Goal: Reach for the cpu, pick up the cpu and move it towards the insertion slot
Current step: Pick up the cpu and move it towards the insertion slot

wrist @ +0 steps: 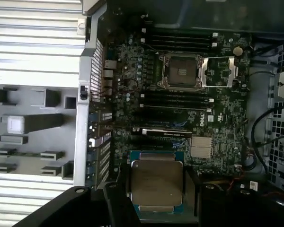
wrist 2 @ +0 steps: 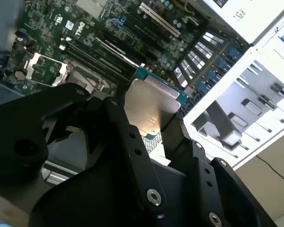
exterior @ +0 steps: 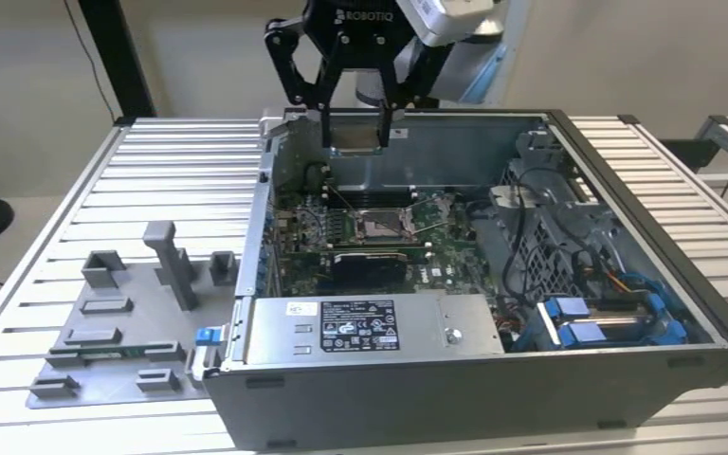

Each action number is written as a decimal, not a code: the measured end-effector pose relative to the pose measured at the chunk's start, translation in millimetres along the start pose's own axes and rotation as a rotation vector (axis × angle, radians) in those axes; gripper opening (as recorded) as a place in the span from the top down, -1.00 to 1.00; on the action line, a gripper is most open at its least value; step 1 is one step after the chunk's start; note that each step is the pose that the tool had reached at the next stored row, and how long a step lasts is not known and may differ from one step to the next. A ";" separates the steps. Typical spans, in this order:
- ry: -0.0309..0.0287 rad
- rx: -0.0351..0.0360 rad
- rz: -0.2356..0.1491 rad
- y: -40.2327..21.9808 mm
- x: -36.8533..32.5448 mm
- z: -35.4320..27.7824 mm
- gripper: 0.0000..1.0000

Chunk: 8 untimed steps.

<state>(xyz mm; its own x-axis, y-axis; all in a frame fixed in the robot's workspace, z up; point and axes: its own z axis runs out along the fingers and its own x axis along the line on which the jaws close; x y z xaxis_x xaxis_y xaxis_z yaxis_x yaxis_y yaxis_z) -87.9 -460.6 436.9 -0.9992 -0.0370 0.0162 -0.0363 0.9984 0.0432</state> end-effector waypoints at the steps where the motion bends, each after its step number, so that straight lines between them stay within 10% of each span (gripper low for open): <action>1: 0.0005 0.0000 0.000 -0.2 -4.5 1.0 1.00; 8: 0.0037 -0.0002 0.000 -1.6 -36.5 7.1 1.00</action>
<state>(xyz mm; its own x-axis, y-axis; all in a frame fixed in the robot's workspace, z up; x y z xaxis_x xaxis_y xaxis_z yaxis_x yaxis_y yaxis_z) -51.5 -460.6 429.1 -0.9991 -0.0371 0.0200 -0.0362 0.9984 0.0434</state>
